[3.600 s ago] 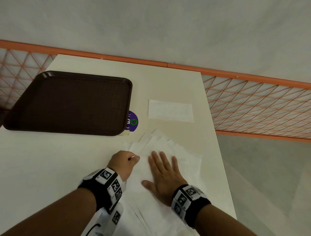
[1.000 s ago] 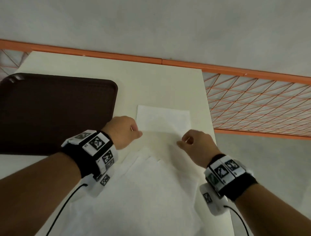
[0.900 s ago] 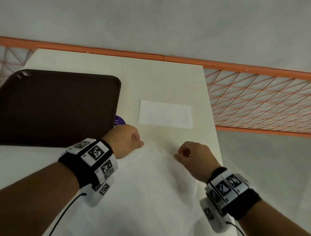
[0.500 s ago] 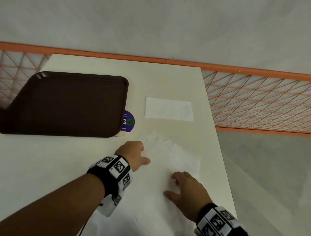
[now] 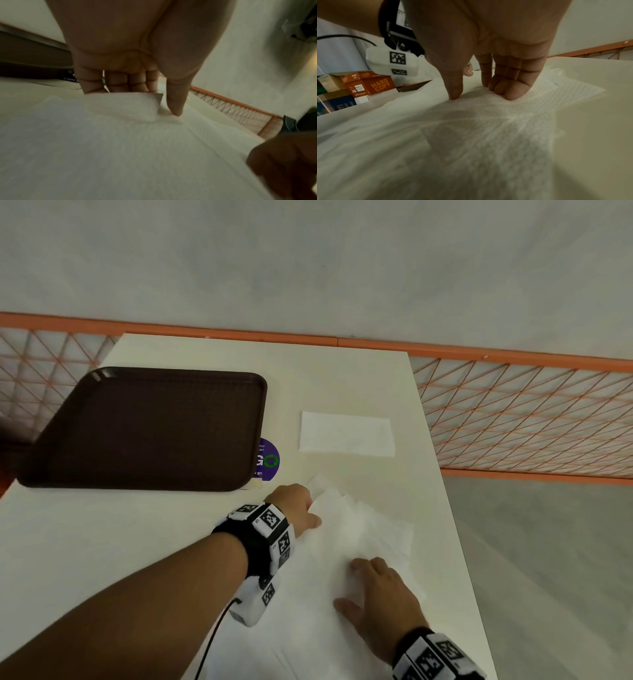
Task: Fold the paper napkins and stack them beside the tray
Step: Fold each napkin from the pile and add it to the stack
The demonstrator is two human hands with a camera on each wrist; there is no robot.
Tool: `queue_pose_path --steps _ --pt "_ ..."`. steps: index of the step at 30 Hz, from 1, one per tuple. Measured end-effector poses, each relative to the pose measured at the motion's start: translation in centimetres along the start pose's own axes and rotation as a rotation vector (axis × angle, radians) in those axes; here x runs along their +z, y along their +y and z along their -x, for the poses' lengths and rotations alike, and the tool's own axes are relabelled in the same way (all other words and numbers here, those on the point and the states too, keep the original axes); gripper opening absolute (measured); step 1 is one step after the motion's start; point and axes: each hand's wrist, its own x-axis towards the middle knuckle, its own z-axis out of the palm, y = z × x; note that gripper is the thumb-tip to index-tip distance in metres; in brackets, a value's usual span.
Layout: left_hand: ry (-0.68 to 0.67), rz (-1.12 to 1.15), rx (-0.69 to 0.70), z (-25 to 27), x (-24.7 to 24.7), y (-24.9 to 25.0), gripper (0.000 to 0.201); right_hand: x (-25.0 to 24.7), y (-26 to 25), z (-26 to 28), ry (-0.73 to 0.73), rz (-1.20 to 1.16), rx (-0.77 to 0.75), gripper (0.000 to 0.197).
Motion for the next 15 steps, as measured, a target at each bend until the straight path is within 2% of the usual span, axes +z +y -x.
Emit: queue_pose_path --steps 5,7,9,10,13,15 --pt "0.011 0.085 0.094 0.8 -0.1 -0.5 0.026 0.1 0.4 0.0 0.011 -0.008 -0.011 0.057" --pt "-0.049 0.105 0.147 1.4 0.4 -1.2 0.019 0.2 0.6 -0.1 0.016 -0.009 -0.021 0.058" --pt "-0.071 0.109 0.171 2.0 0.9 -1.7 0.032 0.2 0.8 -0.1 0.019 -0.019 -0.029 0.06" --pt "-0.051 0.126 0.172 2.4 1.0 -1.8 0.036 0.0 0.9 -0.2 0.008 -0.024 -0.032 0.06" --pt "0.037 0.297 0.217 3.3 0.6 -2.0 0.03 -0.9 1.5 -0.2 -0.013 -0.111 -0.026 0.054" --pt "0.049 0.429 0.252 3.9 0.0 -2.4 0.029 -1.6 2.1 -0.2 0.077 -0.252 0.032 0.043"
